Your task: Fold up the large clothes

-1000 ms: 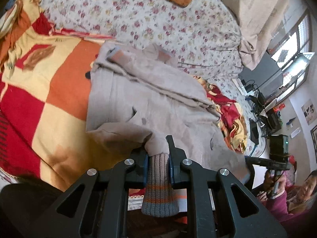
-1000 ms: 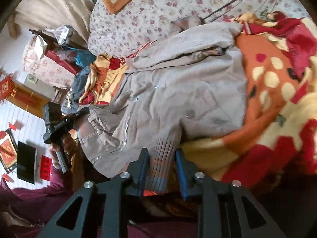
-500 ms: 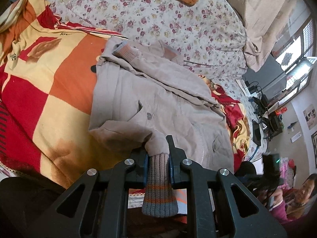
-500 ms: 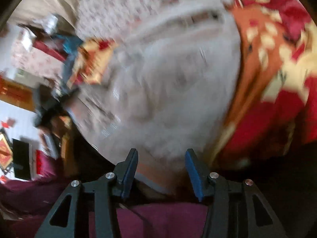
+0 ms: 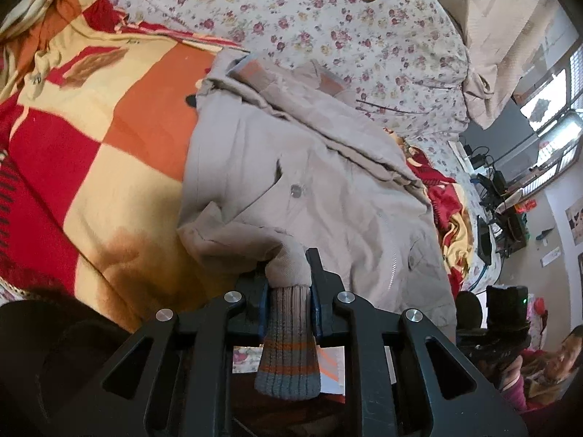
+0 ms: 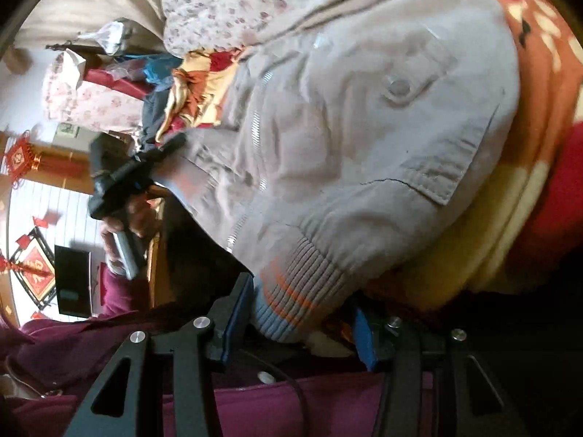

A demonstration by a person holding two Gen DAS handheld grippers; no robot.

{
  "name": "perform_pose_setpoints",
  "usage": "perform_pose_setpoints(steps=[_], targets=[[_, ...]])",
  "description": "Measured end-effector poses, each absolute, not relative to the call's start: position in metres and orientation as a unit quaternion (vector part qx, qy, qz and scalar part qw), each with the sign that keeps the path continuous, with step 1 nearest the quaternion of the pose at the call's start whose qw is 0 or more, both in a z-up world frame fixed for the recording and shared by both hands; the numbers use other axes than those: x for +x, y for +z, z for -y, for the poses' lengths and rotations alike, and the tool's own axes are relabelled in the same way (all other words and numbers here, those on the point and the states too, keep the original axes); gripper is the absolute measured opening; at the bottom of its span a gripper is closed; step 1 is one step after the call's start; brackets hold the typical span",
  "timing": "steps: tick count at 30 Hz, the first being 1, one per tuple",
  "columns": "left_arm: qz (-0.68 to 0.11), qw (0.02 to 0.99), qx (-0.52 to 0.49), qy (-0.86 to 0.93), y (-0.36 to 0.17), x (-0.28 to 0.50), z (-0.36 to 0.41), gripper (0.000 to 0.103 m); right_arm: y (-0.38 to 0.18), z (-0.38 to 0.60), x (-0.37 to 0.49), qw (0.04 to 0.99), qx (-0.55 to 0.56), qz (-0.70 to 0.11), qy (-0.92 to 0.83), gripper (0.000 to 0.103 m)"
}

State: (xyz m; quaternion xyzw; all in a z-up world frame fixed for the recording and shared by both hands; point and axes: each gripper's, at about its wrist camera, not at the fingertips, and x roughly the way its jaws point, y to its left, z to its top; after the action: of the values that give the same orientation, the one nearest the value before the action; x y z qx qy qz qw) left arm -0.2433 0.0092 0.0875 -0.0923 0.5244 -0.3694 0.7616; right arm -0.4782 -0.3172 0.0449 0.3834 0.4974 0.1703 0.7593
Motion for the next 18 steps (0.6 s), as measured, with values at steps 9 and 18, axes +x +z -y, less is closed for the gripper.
perform_pose_setpoints(steps=[9,18], targets=[[-0.562,0.740,-0.080,-0.362,0.066,-0.246,-0.001,0.050,0.024,0.336,-0.465,0.752,0.429,-0.489,0.107,0.050],[-0.589,0.733,-0.052,-0.337,0.041,-0.251,-0.008,0.050,0.015,0.326,-0.462,0.744,0.428,-0.494,0.137,0.050]])
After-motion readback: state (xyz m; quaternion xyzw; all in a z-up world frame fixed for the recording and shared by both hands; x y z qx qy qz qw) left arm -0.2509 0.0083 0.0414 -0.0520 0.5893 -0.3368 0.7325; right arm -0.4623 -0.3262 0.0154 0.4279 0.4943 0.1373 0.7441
